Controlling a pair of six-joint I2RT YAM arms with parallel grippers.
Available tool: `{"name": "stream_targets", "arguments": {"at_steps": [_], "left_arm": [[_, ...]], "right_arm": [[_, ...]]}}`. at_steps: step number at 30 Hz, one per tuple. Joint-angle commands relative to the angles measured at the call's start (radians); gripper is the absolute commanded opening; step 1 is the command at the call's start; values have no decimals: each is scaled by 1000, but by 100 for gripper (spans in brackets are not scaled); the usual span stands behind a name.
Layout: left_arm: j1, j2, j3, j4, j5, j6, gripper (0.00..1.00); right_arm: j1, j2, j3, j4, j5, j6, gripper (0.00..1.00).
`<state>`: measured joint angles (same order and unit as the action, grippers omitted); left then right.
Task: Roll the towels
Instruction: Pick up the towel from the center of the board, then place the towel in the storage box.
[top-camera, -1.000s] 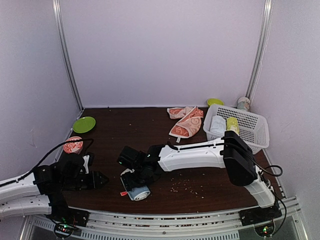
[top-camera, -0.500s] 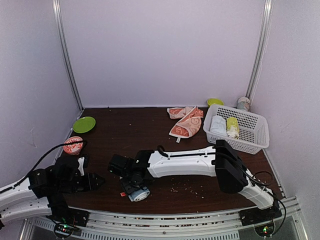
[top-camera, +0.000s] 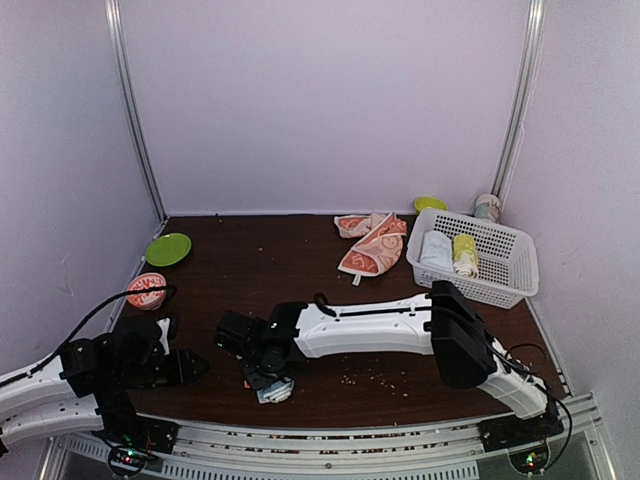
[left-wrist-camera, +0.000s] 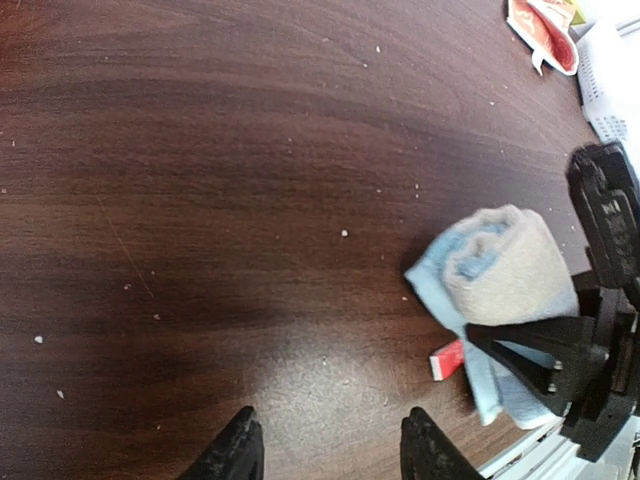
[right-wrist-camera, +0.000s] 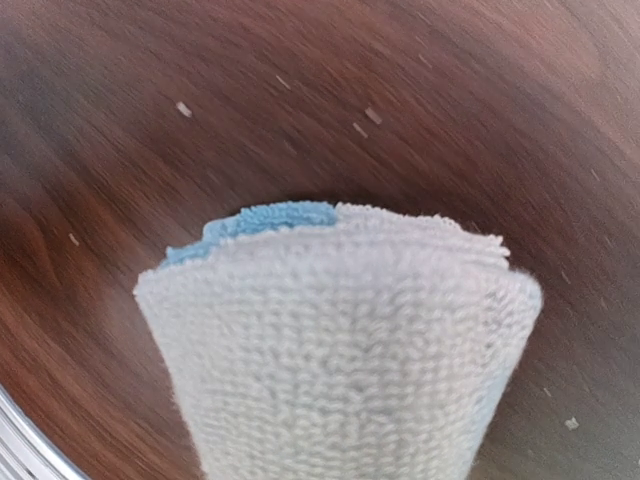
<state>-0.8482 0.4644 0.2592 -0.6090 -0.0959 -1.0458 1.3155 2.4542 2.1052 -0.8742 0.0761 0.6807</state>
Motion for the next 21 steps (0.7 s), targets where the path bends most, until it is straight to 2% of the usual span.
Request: {"name": "stream_targets", "arguments": {"at_steps": [1, 5, 11, 15, 21], "left_arm": [[-5, 27, 16, 21, -24, 3, 48], [-5, 83, 17, 72, -25, 11, 48], [-5, 253, 78, 192, -16, 52, 48], [-5, 406, 132, 259, -9, 101, 48], [-4, 652, 258, 298, 7, 181, 48]], "right_arm": [[-47, -155, -211, -114, 61, 2, 0], [-160, -418, -352, -108, 135, -36, 0], [-363, -686, -370, -226, 268, -148, 0], [-569, -782, -398, -214, 278, -215, 0], [-877, -757, -416, -154, 231, -261, 0]]}}
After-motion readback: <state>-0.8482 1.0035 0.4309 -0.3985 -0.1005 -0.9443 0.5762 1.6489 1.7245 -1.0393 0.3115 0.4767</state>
